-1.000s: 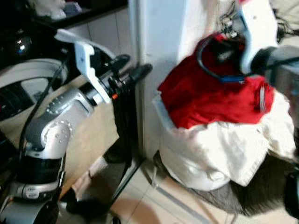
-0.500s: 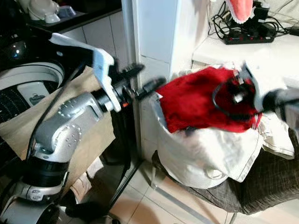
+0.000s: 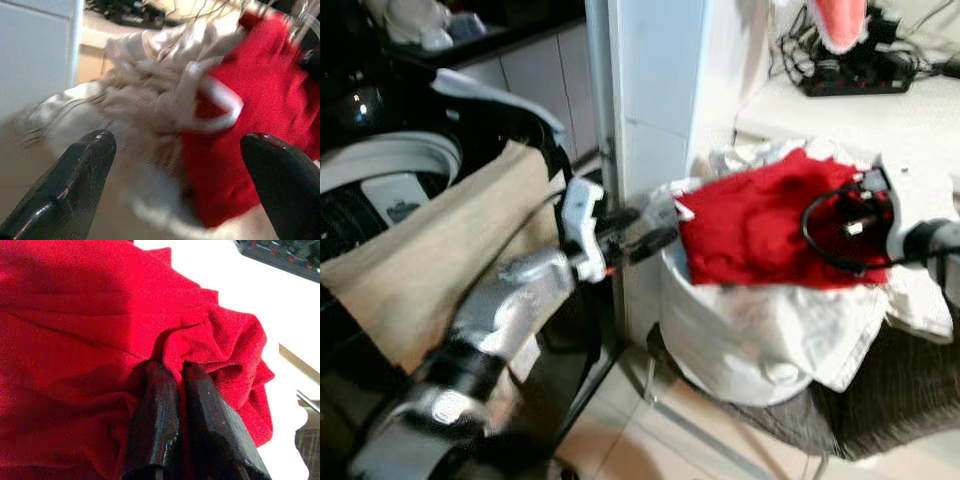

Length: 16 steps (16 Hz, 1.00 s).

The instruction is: Clothes washing

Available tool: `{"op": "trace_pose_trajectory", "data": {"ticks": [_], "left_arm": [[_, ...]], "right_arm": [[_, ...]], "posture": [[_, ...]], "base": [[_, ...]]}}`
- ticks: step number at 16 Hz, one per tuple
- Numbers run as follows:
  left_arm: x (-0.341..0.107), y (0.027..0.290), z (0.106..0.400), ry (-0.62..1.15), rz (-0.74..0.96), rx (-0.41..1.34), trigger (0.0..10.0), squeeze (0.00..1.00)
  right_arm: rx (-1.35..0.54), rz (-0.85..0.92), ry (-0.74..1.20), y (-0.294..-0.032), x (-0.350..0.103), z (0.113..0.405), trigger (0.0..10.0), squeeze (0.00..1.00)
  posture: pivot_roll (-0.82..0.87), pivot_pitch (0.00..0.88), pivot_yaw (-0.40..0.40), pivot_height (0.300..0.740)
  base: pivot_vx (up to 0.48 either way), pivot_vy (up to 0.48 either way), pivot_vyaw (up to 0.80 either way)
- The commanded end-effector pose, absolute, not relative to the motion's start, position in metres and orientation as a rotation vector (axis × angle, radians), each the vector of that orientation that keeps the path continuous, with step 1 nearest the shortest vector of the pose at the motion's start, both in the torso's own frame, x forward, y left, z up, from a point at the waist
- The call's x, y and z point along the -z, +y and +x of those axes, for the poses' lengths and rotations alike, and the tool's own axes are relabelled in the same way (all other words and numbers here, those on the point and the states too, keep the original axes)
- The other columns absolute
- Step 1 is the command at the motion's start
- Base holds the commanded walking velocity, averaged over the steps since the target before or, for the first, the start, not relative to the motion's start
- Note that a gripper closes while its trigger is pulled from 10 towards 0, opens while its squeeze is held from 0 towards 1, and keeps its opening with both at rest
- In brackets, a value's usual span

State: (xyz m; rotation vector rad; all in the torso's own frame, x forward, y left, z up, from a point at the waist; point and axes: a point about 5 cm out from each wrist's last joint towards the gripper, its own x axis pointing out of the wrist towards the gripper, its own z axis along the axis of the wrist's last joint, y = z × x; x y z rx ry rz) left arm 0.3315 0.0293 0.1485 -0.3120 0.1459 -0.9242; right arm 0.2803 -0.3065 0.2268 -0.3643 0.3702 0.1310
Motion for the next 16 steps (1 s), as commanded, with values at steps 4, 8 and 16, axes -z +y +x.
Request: {"op": "trace_pose_trajectory", "data": {"ticks": [4,8,16], "left_arm": [[-0.153,0.016,0.349,0.091,-0.523,0.842,10.0,1.00],[-0.154,0.002,0.339,0.044,-0.663,1.012,10.0,1.00],[-0.140,-0.032,0.321,0.039,-0.434,1.117,10.0,0.00]], "right_arm": [[-0.099,-0.385,0.340,-0.311,-0.213,0.271,0.0,0.00],[-0.093,-0.382,0.321,-0.312,-0.210,0.270,0.0,0.00],[-0.113,-0.380,0.293,-0.304,-0.213,0.274,0.0,0.00]], "posture": [[-0.19,0.000,0.075,0.740],[-0.20,0.000,0.081,0.740],[-0.19,0.000,0.081,0.740]], "base": [[0.000,0.000,0.00],[0.000,0.000,0.00],[0.000,0.000,0.00]]}}
